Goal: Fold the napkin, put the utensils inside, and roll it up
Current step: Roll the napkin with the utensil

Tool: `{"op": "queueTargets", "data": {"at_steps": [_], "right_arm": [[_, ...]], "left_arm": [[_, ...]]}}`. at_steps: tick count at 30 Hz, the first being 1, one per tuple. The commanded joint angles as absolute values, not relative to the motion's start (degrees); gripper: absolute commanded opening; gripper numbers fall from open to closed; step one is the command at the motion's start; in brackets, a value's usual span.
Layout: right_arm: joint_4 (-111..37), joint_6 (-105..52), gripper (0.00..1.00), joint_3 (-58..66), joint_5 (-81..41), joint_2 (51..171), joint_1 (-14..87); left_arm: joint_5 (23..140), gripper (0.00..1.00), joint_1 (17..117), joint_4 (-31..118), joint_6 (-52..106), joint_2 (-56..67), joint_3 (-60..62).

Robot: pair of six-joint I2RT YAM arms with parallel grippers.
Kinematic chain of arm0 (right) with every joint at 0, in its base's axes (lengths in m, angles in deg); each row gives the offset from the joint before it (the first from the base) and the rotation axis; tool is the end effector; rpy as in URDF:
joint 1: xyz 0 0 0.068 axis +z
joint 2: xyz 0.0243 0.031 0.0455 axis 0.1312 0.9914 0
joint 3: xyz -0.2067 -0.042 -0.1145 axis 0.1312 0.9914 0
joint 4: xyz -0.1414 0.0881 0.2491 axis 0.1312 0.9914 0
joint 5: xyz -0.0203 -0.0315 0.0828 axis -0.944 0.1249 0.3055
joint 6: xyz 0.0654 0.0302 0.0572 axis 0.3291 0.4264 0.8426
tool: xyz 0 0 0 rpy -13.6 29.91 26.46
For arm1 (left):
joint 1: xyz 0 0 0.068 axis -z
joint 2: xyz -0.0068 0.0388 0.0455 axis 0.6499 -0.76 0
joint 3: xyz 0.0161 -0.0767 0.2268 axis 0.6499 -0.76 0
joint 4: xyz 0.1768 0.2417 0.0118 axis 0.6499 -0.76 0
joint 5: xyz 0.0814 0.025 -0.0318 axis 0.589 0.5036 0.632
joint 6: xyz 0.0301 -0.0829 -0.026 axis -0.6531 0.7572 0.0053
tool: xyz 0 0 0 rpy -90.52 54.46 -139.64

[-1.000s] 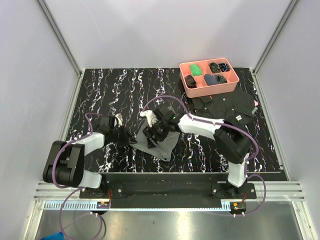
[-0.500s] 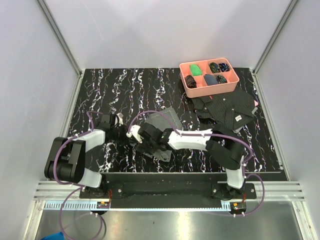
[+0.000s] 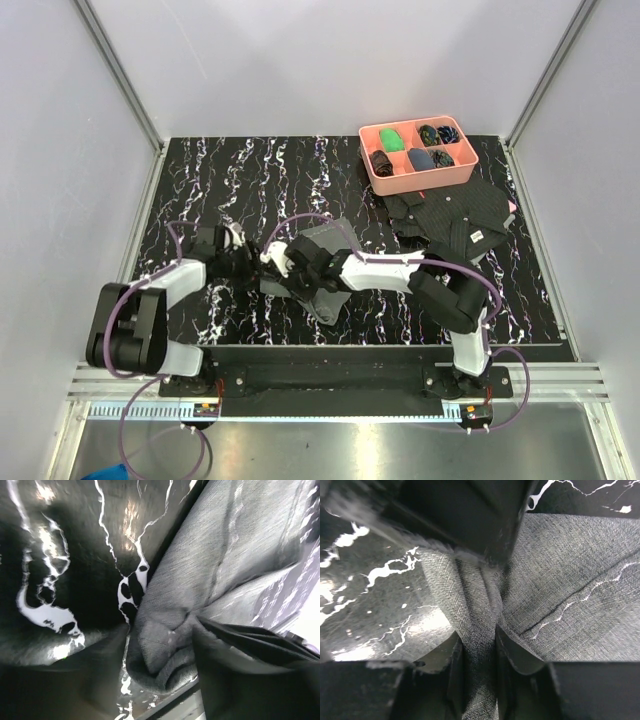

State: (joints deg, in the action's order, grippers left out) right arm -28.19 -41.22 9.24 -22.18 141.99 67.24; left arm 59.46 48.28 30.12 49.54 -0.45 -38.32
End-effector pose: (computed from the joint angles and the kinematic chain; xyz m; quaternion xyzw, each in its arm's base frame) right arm 0.2241 0.3997 0.0601 -0.5378 0.7724 0.1873 0.2813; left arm 0.2845 -0.0805 0.0420 -0.1471 0.9224 -0.3254 0.1475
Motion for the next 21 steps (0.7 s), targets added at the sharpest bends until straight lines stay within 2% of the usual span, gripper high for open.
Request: {"op": "queueTargets", "data": {"at_steps": [1, 5, 11, 21], "right_arm": [[-26.98, -36.29, 0.27, 13.95, -6.69, 141.85, 65.20], [-30.75, -33.75, 0.25, 16.06, 4.36, 141.32, 62.30], [-34.37, -29.96, 0.24, 16.77, 16.50, 143.68, 56.86], [-33.58, -29.78, 0.24, 14.66, 21.36, 147.56, 55.26]], "left_arm": [[62.09, 0.78, 44.76, 27.46, 48.31, 4.81, -37.81], [65.35, 0.85, 43.70, 27.10, 47.87, 11.04, -38.95], [61.76, 0.86, 43.87, 31.23, 49.80, 16.67, -43.95], [60.61, 0.83, 47.47, 37.11, 53.05, 23.80, -52.31]]}}
